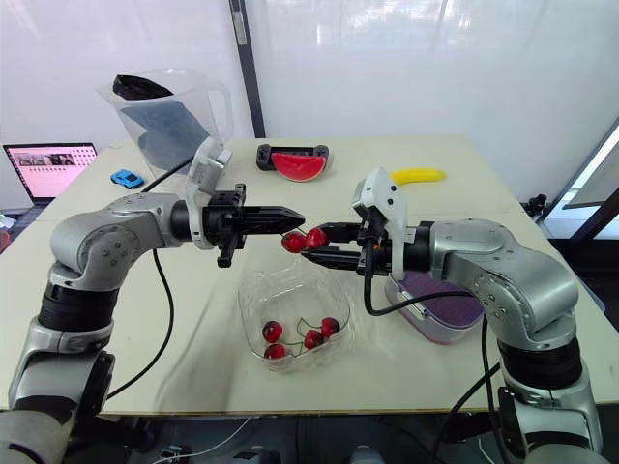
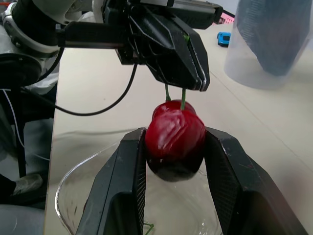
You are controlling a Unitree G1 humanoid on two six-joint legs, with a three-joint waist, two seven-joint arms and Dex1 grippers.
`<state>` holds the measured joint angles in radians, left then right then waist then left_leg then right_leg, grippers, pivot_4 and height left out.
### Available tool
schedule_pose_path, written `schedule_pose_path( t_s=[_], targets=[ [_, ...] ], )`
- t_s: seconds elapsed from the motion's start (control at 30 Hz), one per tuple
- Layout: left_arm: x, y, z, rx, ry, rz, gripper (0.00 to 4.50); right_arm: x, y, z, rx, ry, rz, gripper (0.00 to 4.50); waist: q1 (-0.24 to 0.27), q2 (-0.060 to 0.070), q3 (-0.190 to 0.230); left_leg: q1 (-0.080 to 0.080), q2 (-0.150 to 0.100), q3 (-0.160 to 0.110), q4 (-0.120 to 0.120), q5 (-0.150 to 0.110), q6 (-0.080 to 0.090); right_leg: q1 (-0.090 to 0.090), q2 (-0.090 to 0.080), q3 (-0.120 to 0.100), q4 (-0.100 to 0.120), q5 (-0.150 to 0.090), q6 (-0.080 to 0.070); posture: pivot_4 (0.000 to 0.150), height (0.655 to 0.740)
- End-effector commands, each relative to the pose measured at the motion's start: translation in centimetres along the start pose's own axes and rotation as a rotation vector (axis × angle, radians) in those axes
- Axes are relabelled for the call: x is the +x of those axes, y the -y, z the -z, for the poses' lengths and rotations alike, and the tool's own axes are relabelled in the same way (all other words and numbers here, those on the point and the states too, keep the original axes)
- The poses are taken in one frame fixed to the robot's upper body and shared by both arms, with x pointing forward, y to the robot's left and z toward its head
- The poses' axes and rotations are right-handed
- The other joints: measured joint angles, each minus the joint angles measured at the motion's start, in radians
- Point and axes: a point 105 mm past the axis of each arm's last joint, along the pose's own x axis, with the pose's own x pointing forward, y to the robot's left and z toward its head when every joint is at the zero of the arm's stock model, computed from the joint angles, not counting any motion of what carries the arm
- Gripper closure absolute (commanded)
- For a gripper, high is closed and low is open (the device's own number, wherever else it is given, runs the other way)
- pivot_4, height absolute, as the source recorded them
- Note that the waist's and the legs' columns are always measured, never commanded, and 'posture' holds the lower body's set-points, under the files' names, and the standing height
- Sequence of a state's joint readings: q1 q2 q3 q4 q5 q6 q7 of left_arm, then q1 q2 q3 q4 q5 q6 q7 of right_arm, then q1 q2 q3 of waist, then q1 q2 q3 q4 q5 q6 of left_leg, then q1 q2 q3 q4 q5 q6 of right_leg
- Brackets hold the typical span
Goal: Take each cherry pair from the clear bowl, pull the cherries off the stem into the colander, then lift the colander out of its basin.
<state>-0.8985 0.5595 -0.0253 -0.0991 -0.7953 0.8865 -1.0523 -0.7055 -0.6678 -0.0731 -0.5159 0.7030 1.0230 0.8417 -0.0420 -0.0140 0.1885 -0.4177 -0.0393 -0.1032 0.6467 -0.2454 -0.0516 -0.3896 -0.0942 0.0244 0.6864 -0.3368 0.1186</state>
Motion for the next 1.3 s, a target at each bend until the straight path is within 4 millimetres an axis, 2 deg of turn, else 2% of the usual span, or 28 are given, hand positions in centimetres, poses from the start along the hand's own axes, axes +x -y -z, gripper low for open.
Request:
schedule_pose_path(
  t_s=[0.03, 0.17, 0.3, 0.6, 0.93, 1.1, 1.2, 1.3],
  targets=[
    [0.2, 0.6, -1.0, 0.051, 0.011, 0.016, 4.50, -0.4, -0.1, -0.8, -0.032, 0.030, 0.018, 2.76, 0.000, 0.000, 0.000, 0.000, 0.000, 0.000, 0.000, 0.000, 0.000, 0.000, 0.000, 0.000, 0.000, 0.000, 0.000, 0.150, 0.7400],
    [0.2, 0.5, -1.0, 0.054, 0.015, 0.012, 4.50, -0.5, 0.1, -0.5, -0.011, 0.026, 0.033, 2.76, 0.000, 0.000, 0.000, 0.000, 0.000, 0.000, 0.000, 0.000, 0.000, 0.000, 0.000, 0.000, 0.000, 0.000, 0.000, 0.150, 0.7400],
    [0.2, 0.5, -1.1, 0.056, 0.020, 0.011, 4.50, -0.6, 0.2, -0.1, 0.004, 0.018, 0.042, 3.82, 0.000, 0.000, 0.000, 0.000, 0.000, 0.000, 0.000, 0.000, 0.000, 0.000, 0.000, 0.000, 0.000, 0.000, 0.000, 0.150, 0.7400],
    [0.2, 0.4, -1.4, 0.061, 0.032, 0.004, 4.50, -1.3, -0.1, 1.0, 0.020, -0.006, 0.031, 3.82, 0.000, 0.000, 0.000, 0.000, 0.000, 0.000, 0.000, 0.000, 0.000, 0.000, 0.000, 0.000, 0.000, 0.000, 0.000, 0.150, 0.7400],
    [-0.2, 0.0, -1.7, 0.071, 0.043, -0.015, 4.50, -4.5, 0.5, 2.9, 0.122, 0.022, 0.071, 3.82, 0.001, 0.000, 0.000, 0.000, 0.000, 0.000, 0.000, 0.000, 0.000, 0.000, 0.001, -0.001, 0.000, 0.000, 0.000, 0.150, 0.7400],
    [0.0, 0.0, -1.6, 0.073, 0.048, -0.016, 4.50, -7.6, 3.4, 2.7, 0.079, -0.034, 0.209, 3.82, 0.003, 0.000, 0.000, 0.000, 0.000, 0.000, 0.001, 0.000, 0.000, 0.001, 0.000, 0.000, -0.001, 0.000, 0.000, 0.150, 0.7400],
    [0.0, 0.0, -1.5, 0.075, 0.053, -0.019, 4.50, -10.9, 6.4, 4.6, -0.016, -0.258, 0.346, 3.82, 0.004, 0.000, 0.000, 0.000, -0.001, 0.001, 0.000, 0.000, 0.000, 0.001, 0.000, 0.000, -0.001, 0.000, 0.000, 0.150, 0.7400],
    [0.0, 0.0, -1.5, 0.078, 0.057, -0.024, 4.50, -12.9, 7.7, 6.5, -0.077, -0.425, 0.382, 3.82, 0.003, 0.000, 0.000, 0.000, -0.001, 0.002, 0.000, 0.000, 0.001, 0.001, 0.000, 0.000, -0.002, 0.000, 0.000, 0.150, 0.7400]
  ],
)
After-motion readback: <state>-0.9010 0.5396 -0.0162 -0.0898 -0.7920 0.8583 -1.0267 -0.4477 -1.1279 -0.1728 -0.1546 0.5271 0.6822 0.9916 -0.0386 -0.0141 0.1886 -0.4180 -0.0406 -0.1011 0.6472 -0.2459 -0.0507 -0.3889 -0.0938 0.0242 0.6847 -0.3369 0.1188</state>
